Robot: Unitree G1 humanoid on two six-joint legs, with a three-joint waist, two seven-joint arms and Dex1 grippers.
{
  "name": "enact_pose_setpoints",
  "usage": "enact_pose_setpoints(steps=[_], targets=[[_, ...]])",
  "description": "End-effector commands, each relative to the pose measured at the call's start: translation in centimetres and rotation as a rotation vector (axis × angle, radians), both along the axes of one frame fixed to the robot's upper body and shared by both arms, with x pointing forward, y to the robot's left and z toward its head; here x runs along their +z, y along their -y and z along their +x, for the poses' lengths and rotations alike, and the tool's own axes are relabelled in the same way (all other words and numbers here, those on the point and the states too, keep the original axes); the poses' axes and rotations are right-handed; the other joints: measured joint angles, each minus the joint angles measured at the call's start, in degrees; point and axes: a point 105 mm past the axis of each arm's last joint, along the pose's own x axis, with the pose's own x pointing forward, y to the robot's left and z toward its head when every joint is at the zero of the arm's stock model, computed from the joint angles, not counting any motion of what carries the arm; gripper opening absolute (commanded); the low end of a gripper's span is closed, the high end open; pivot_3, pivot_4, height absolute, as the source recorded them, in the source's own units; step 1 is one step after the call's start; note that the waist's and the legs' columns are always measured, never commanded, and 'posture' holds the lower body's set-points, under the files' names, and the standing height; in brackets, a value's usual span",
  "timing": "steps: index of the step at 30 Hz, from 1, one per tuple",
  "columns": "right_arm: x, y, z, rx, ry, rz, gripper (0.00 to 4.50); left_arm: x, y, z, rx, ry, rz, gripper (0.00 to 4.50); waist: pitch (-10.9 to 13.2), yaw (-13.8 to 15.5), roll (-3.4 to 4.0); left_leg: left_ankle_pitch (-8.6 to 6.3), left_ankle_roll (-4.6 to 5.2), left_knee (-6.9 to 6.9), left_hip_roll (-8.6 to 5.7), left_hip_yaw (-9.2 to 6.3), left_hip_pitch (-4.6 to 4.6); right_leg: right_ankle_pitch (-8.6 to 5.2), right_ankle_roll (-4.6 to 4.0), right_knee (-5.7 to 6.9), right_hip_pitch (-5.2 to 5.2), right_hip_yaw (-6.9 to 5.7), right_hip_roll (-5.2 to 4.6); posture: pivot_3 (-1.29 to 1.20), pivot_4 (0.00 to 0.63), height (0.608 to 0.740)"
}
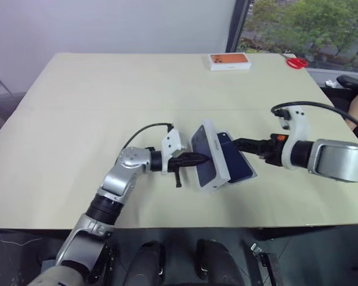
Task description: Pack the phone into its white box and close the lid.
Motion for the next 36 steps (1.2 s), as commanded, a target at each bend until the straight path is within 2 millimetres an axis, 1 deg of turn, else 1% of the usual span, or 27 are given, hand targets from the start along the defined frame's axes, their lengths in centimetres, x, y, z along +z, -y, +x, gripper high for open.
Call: enact_pose_setpoints(steps=[1, 4, 6, 9, 12, 14, 16, 18, 21, 25, 30, 36], targets=[[1.0, 0.0, -0.1, 0.031, 0.072, -0.092, 4.34, 1.1, -1.0, -0.1, 0.017, 0.034, -0.013, 0.0, 0.0, -0.1, 0.01, 0.0, 0.0, 0.0, 0.02, 0.0, 0.01, 0.0, 0.0, 0.01, -0.01, 0.0, 0.02, 0.0, 0.15, 0.74], [0.7, 0.0, 0.0, 0.045, 0.096, -0.149, 4.34, 1.8, -2.5, 0.3, 0.06, 0.032, -0.02, 0.0, 0.0, 0.0, 0.01, 0.0, 0.0, 0.0, 0.08, -0.02, 0.02, 0.0, 0.0, 0.05, -0.03, 0.0, 0.08, 0.0, 0.15, 0.74], [0.5, 0.1, 0.0, 0.052, 0.112, -0.194, 4.34, 2.0, -4.0, 0.7, 0.107, 0.023, -0.008, 0.0, 0.0, 0.1, 0.02, 0.0, 0.0, 0.0, 0.08, -0.03, 0.02, -0.01, -0.01, 0.04, -0.03, -0.01, 0.09, 0.0, 0.15, 0.74], [0.1, 0.4, 0.1, 0.077, 0.143, -0.311, 3.55, 1.6, -5.7, 1.0, 0.144, -0.038, 0.044, 0.0, 0.0, 0.1, 0.02, 0.0, 0.0, 0.0, 0.07, -0.02, 0.01, -0.01, -0.01, 0.01, -0.03, -0.01, 0.08, 0.0, 0.15, 0.74], [-0.4, 0.6, 0.1, 0.112, 0.167, -0.424, 1.96, 0.3, -6.7, 1.2, 0.172, -0.097, 0.131, 0.0, 0.0, 0.1, 0.03, 0.0, 0.0, 0.0, 0.06, -0.01, 0.0, -0.03, -0.04, 0.0, -0.03, -0.01, 0.08, 0.0, 0.15, 0.74], [-0.8, 0.4, 0.2, 0.138, 0.177, -0.458, 0.88, -0.2, -6.6, 0.6, 0.137, -0.107, 0.161, 0.0, 0.0, 0.2, 0.02, 0.0, 0.0, 0.0, 0.04, -0.01, 0.0, -0.07, -0.1, 0.0, -0.03, -0.02, 0.07, 0.0, 0.15, 0.74], [-1.1, 0.0, 0.4, 0.168, 0.199, -0.492, 0.04, -0.8, -5.9, 0.3, 0.112, -0.106, 0.204, 0.0, 0.0, 0.1, 0.02, 0.0, 0.0, 0.0, 0.01, 0.0, 0.0, -0.08, -0.12, -0.01, -0.03, -0.01, 0.03, 0.0, 0.15, 0.74], [-1.3, -0.4, 0.6, 0.186, 0.226, -0.525, 0.04, -1.4, -5.2, 0.3, 0.105, -0.109, 0.24, 0.0, 0.0, 0.1, 0.03, 0.0, 0.0, 0.0, 0.0, 0.0, 0.0, -0.11, -0.16, -0.02, -0.02, -0.01, 0.01, 0.0, 0.15, 0.74], [-1.9, -0.9, 1.0, 0.21, 0.247, -0.574, 0.04, -2.1, -3.6, -0.1, 0.065, -0.102, 0.272, 0.0, 0.0, 0.1, 0.02, 0.0, 0.0, 0.0, 0.0, 0.01, 0.0, -0.11, -0.16, -0.01, -0.03, 0.0, 0.02, 0.0, 0.15, 0.74], [-2.8, -1.4, 1.5, 0.219, 0.231, -0.58, 0.04, -2.5, -1.9, 0.2, 0.066, -0.077, 0.289, 0.0, 0.0, 0.1, 0.01, 0.0, 0.0, 0.01, -0.01, 0.01, 0.0, -0.03, -0.02, 0.0, -0.03, 0.0, 0.01, 0.0, 0.15, 0.74], [-3.5, -2.3, 1.8, 0.231, 0.213, -0.547, 0.04, -2.1, -0.4, 0.8, 0.089, -0.046, 0.249, 0.0, 0.0, 0.1, 0.01, 0.0, 0.0, 0.0, -0.01, 0.0, 0.0, 0.0, 0.02, 0.02, -0.05, -0.01, 0.02, 0.0, 0.15, 0.74], [-3.4, -2.2, 1.8, 0.228, 0.21, -0.545, 0.04, -1.5, 0.6, 1.0, 0.099, -0.039, 0.201, 0.0, 0.0, 0.1, 0.02, 0.0, 0.0, 0.01, -0.01, 0.0, 0.0, 0.0, 0.02, 0.03, -0.04, -0.02, 0.02, 0.0, 0.15, 0.74]])
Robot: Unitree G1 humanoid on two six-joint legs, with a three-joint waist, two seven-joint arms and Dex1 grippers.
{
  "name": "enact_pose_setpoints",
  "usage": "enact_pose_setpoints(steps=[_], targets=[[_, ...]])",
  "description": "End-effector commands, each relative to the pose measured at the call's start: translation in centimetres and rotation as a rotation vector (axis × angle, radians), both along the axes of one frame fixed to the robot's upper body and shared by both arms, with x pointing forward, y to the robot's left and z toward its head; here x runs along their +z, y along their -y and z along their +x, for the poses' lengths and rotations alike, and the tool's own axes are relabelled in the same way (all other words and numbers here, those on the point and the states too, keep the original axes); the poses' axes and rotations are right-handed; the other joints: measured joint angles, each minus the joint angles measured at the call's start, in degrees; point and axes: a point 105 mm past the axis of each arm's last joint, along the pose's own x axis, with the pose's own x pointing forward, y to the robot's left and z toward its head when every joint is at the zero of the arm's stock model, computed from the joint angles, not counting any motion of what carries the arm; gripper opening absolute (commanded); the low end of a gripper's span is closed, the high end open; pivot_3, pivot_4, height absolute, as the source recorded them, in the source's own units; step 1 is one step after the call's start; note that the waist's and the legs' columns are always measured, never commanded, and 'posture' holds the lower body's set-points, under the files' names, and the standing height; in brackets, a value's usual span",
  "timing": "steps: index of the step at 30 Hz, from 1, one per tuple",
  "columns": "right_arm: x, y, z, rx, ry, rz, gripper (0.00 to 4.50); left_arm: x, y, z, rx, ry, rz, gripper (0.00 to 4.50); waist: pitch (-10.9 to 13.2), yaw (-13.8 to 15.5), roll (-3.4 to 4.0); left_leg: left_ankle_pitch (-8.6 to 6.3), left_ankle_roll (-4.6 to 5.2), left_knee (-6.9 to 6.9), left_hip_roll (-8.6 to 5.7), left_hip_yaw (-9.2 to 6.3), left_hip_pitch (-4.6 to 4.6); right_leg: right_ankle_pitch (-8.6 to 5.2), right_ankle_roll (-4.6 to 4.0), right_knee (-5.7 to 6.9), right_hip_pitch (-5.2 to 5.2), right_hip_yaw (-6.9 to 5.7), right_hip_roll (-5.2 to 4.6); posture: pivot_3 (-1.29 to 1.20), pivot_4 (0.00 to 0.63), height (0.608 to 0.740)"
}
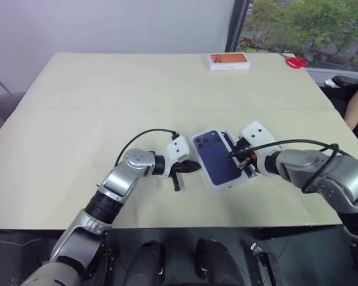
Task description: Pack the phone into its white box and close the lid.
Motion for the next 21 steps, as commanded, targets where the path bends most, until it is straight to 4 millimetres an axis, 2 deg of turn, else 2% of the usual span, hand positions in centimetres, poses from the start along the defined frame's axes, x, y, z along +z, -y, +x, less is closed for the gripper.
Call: enact_pose_setpoints(steps=[1, 9, 16, 19, 21], targets=[[1.6, 0.0, 0.3, 0.004, 0.058, 0.006, 0.04, 1.4, 0.6, 0.3, -0.003, 0.059, -0.035, 0.0, 0.0, 0.0, 0.0, 0.0, 0.0, 0.0, -0.01, 0.0, 0.0, 0.0, 0.0, 0.0, 0.0, 0.0, 0.0, 0.0, 0.15, 0.74], [1.8, 0.6, 0.5, -0.019, 0.065, 0.002, 0.04, 1.9, 1.4, 0.6, 0.001, 0.056, -0.073, 0.0, 0.0, 0.0, 0.0, 0.0, 0.0, 0.0, -0.01, 0.0, 0.01, 0.0, 0.01, 0.02, 0.0, -0.06, 0.03, 0.0, 0.15, 0.74], [1.7, 0.9, 0.5, -0.032, 0.067, -0.006, 0.04, 2.6, -1.2, 0.3, -0.015, 0.044, -0.051, 0.0, 0.0, -0.1, 0.01, 0.0, 0.0, 0.0, 0.0, -0.01, 0.01, 0.01, 0.01, 0.06, -0.04, -0.06, 0.05, 0.0, 0.15, 0.74], [1.7, 0.9, 0.5, -0.03, 0.068, -0.008, 0.04, 1.8, -2.6, 0.3, -0.006, 0.05, 0.037, 0.0, 0.0, -0.1, 0.01, 0.0, 0.0, 0.0, -0.01, 0.0, 0.01, 0.0, 0.01, 0.06, -0.03, -0.06, 0.09, 0.0, 0.15, 0.74], [1.6, 0.8, 0.5, -0.026, 0.068, -0.008, 0.04, 1.1, -2.7, 0.4, 0.007, 0.049, 0.086, 0.0, 0.0, 0.0, 0.01, 0.0, 0.0, 0.0, -0.02, 0.0, 0.01, 0.0, 0.0, 0.05, -0.03, -0.05, 0.11, 0.0, 0.15, 0.74]])
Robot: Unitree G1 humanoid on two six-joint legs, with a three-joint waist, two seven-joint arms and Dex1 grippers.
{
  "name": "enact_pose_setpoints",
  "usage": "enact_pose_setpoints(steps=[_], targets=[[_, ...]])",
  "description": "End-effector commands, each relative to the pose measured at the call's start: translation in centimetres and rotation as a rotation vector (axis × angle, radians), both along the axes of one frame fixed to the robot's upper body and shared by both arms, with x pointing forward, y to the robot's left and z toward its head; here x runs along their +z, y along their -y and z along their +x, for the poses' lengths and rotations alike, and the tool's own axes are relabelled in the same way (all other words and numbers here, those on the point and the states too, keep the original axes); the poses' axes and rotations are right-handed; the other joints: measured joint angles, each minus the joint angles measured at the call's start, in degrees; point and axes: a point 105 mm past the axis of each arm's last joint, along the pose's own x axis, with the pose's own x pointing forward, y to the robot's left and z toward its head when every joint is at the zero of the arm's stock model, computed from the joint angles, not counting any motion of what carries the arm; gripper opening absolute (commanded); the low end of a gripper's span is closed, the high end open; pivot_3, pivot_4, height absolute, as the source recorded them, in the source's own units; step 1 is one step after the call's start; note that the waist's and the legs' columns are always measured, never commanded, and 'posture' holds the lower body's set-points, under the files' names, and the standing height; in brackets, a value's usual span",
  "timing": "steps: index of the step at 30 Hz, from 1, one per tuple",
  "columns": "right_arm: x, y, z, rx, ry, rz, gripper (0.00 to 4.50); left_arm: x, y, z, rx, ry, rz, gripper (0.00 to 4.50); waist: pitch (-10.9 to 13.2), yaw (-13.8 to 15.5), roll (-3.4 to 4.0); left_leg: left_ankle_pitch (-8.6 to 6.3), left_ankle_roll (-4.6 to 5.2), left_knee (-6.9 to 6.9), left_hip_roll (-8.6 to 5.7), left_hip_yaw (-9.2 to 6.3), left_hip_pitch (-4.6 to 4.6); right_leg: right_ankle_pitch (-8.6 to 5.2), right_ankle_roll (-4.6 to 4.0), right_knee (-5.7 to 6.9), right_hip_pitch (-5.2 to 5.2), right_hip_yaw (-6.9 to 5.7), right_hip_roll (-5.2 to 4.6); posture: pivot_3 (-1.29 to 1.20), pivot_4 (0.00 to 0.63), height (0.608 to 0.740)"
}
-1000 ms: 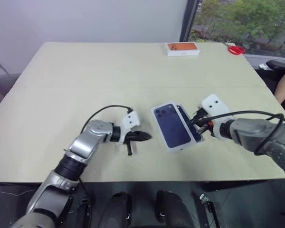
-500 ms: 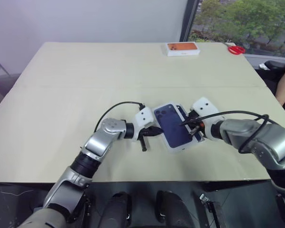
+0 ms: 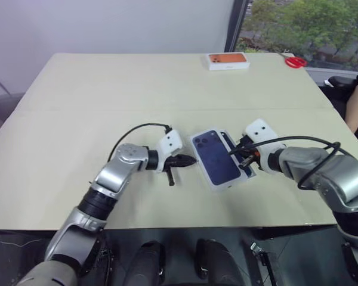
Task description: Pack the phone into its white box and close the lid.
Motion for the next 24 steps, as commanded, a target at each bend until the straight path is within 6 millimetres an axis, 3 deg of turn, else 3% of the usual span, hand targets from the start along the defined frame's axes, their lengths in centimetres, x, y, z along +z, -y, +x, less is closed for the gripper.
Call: enact_pose_setpoints(steps=[1, 10, 24], targets=[[1.3, -0.2, 0.1, 0.009, 0.057, 0.009, 0.04, -0.3, 0.5, -0.1, -0.004, 0.03, 0.059, 0.0, 0.0, 0.1, 0.0, 0.0, 0.0, 0.0, -0.01, 0.0, 0.0, 0.0, 0.0, 0.0, 0.01, -0.01, 0.0, 0.0, 0.15, 0.74], [1.1, -0.5, 0.3, 0.017, 0.056, 0.009, 0.04, -1.1, 4.1, 0.2, 0.018, 0.017, 0.03, 0.0, 0.0, 0.0, -0.01, 0.0, 0.0, 0.02, -0.08, 0.0, 0.0, 0.0, 0.01, 0.0, 0.04, 0.0, -0.03, 0.0, 0.15, 0.74], [1.2, -0.4, 0.4, 0.012, 0.065, 0.011, 0.04, 0.5, 5.9, 0.5, 0.023, 0.061, -0.07, 0.0, 0.0, 0.0, -0.01, 0.0, 0.0, 0.01, -0.06, 0.0, 0.01, 0.01, 0.01, 0.02, 0.03, 0.0, -0.02, 0.0, 0.15, 0.74]])
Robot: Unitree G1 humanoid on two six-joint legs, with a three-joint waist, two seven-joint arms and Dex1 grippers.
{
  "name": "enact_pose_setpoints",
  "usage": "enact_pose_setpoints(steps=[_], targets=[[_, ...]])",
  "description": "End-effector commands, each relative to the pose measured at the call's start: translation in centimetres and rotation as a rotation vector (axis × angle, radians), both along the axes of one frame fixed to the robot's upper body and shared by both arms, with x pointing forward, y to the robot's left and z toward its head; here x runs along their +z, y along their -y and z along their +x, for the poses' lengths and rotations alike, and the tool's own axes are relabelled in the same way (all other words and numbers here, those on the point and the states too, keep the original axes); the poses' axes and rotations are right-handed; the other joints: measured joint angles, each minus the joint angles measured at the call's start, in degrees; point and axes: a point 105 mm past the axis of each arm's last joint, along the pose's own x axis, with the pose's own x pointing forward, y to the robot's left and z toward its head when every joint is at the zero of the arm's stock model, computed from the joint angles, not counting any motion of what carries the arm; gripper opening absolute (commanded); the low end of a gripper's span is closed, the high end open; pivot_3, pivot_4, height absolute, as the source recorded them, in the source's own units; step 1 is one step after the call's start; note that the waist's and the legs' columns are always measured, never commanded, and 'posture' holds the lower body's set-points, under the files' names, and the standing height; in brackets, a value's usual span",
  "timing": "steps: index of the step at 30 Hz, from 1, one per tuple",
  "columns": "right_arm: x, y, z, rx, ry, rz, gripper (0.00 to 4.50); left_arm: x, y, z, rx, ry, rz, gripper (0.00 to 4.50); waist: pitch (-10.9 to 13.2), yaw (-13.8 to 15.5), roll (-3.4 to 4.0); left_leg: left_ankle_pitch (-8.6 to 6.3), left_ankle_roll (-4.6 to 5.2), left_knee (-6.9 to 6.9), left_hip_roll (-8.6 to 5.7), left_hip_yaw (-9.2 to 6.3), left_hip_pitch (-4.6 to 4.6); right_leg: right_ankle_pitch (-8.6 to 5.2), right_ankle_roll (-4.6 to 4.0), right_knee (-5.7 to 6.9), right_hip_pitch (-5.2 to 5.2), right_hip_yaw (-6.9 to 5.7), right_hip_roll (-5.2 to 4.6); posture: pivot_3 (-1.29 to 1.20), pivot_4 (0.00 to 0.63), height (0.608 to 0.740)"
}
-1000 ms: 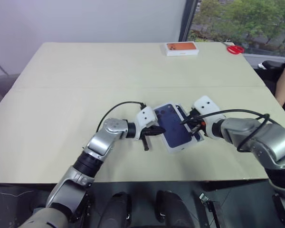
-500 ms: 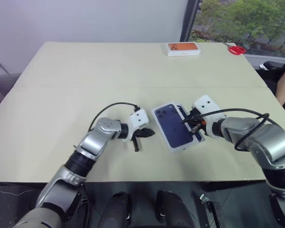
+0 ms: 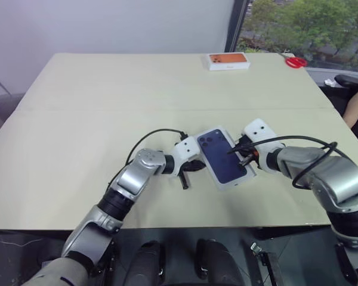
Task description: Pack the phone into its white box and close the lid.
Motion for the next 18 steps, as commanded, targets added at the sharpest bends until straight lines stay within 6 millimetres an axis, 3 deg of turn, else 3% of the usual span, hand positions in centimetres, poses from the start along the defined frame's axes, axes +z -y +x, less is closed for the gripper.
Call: enact_pose_setpoints(steps=[1, 18], targets=[[1.21, -0.37, 0.08, 0.018, 0.047, 0.016, 0.04, 2.57, 1.02, -0.02, -0.029, 0.08, -0.077, 0.0, 0.0, 0.0, 0.0, 0.0, 0.0, 0.0, 0.0, 0.0, 0.0, 0.0, 0.0, 0.0, 0.0, 0.0, 0.0, 0.0, 0.15, 0.74], [0.83, 0.46, 0.36, -0.014, 0.043, 0.015, 0.04, 3.4, 1.79, -0.28, -0.05, 0.092, -0.119, 0.0, 0.0, 0.0, 0.0, 0.0, 0.0, 0.0, 0.0, 0.0, 0.0, 0.0, 0.0, 0.0, 0.0, 0.0, 0.01, 0.0, 0.15, 0.74]])
